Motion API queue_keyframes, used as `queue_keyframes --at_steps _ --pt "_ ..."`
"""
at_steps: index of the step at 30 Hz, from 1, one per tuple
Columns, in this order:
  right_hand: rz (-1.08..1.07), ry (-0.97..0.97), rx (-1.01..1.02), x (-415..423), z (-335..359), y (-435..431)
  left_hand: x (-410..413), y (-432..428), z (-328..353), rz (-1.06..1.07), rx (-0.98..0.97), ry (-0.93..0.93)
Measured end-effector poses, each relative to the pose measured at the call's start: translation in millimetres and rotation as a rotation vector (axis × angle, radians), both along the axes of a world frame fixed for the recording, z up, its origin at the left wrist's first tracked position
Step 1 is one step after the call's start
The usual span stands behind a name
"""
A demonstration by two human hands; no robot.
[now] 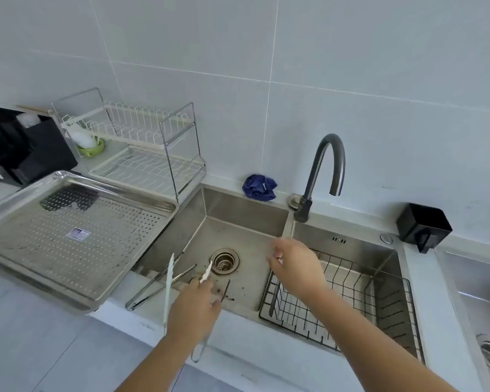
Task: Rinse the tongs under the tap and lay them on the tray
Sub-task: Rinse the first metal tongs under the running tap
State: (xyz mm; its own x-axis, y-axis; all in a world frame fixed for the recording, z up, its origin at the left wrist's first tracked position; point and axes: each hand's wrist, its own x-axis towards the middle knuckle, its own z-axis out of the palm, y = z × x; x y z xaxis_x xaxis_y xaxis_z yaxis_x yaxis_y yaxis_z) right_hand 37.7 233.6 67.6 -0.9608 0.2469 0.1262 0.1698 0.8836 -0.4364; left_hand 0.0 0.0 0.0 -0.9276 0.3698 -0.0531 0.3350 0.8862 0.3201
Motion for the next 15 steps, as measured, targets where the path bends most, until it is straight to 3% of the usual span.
queue_keyframes --at_steps 6,15 --pt "-0.04 -0.206 -0.069 14 -70 -17 7 -4 -24 0.005 -0.152 -0.025" --pt "-0.141 -0.211 -0.043 41 -135 -26 20 1 -48 -0.028 -0.234 -0.018"
